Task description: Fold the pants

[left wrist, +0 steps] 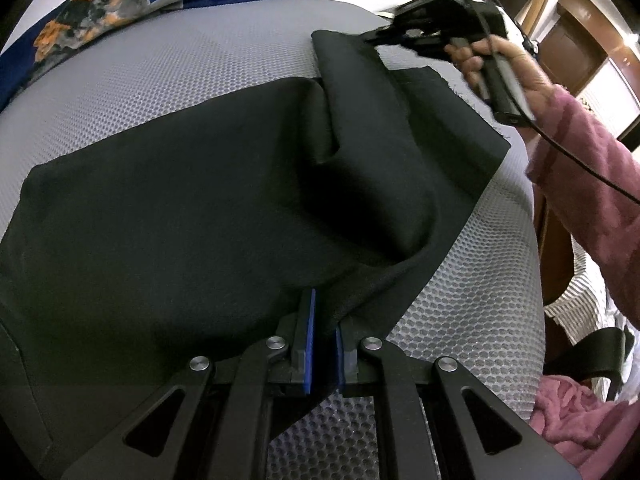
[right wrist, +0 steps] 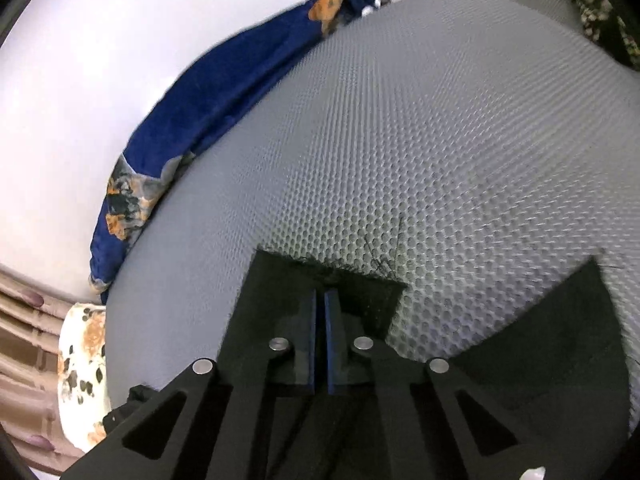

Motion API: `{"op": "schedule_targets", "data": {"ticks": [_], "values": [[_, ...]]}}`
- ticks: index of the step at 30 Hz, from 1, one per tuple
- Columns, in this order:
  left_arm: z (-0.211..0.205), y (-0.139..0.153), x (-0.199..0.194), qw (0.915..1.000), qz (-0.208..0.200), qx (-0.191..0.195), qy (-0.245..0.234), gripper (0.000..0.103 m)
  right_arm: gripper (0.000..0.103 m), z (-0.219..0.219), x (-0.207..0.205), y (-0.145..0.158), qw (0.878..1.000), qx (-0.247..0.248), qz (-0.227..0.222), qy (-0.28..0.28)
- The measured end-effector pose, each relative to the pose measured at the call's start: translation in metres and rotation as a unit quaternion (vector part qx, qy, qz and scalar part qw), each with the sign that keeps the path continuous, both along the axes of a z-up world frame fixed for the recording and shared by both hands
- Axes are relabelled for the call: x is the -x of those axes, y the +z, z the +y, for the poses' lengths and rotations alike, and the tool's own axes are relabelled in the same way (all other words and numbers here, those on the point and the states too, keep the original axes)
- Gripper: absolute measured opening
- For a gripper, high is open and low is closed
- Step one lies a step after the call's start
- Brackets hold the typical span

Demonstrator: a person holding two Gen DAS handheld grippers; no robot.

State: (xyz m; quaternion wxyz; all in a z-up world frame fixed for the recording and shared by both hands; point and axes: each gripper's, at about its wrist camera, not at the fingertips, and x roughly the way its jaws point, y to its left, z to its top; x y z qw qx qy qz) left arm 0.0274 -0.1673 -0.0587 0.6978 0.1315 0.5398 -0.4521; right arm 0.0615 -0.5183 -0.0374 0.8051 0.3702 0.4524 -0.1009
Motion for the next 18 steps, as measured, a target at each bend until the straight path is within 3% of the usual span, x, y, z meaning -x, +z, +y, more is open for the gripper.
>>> {"op": "schedule_targets", "data": {"ticks": [5, 9, 13, 18], "values": [[-0.002, 0.003, 0.003, 0.9999, -0.013, -0.004, -0.004, 0.009, 0.003, -0.006, 0.06, 0.046, 0.997, 0.058, -0.013, -0.047], [-0.006, 0.006, 0.011, 0.9994, -0.031, -0.006, -0.015, 0.009, 0.002, -0.008, 0.135, 0.066, 0.989, 0.11, 0.014, -0.098], [-0.011, 0.007, 0.016, 0.9983, -0.048, -0.012, -0.03, 0.01, 0.002, -0.015, 0.201, 0.047, 0.98, 0.116, 0.065, -0.15], [-0.015, 0.009, 0.019, 0.9973, -0.058, -0.02, -0.039, 0.01, 0.002, -0.014, 0.229, 0.014, 0.974, 0.11, 0.102, -0.17]]}}
